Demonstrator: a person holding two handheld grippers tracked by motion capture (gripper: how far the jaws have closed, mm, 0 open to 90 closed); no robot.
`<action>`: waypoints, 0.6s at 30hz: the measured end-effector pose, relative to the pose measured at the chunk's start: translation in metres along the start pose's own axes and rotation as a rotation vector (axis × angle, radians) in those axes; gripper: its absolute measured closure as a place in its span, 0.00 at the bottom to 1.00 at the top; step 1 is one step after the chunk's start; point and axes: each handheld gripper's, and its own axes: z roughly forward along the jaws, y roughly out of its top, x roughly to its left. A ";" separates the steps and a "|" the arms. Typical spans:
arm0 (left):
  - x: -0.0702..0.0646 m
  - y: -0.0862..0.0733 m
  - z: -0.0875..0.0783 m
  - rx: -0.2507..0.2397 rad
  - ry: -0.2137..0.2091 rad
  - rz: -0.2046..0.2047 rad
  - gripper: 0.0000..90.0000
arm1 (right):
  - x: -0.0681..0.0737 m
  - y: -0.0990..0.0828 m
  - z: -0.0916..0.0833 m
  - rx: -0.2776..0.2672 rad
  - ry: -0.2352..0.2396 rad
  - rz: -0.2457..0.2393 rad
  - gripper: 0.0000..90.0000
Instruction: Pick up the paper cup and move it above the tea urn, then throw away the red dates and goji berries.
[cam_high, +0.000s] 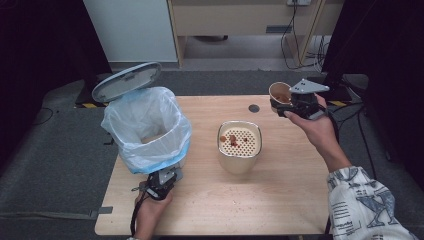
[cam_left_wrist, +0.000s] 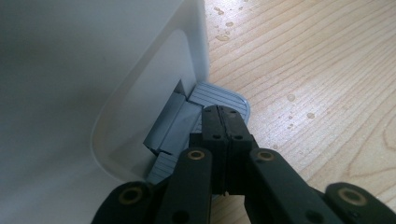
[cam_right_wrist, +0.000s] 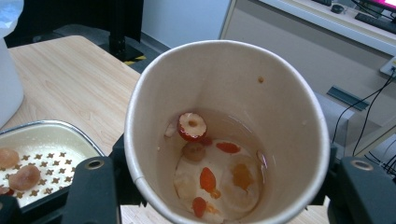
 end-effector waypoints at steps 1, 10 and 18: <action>0.000 0.000 0.000 0.000 0.000 0.000 0.99 | 0.001 0.001 0.000 0.000 0.001 -0.002 0.40; 0.000 0.000 0.000 0.000 -0.001 0.001 0.99 | 0.007 0.009 0.003 -0.009 0.010 -0.023 0.40; 0.000 0.000 0.000 0.000 0.000 0.001 0.99 | 0.013 0.017 0.004 -0.011 0.012 -0.055 0.40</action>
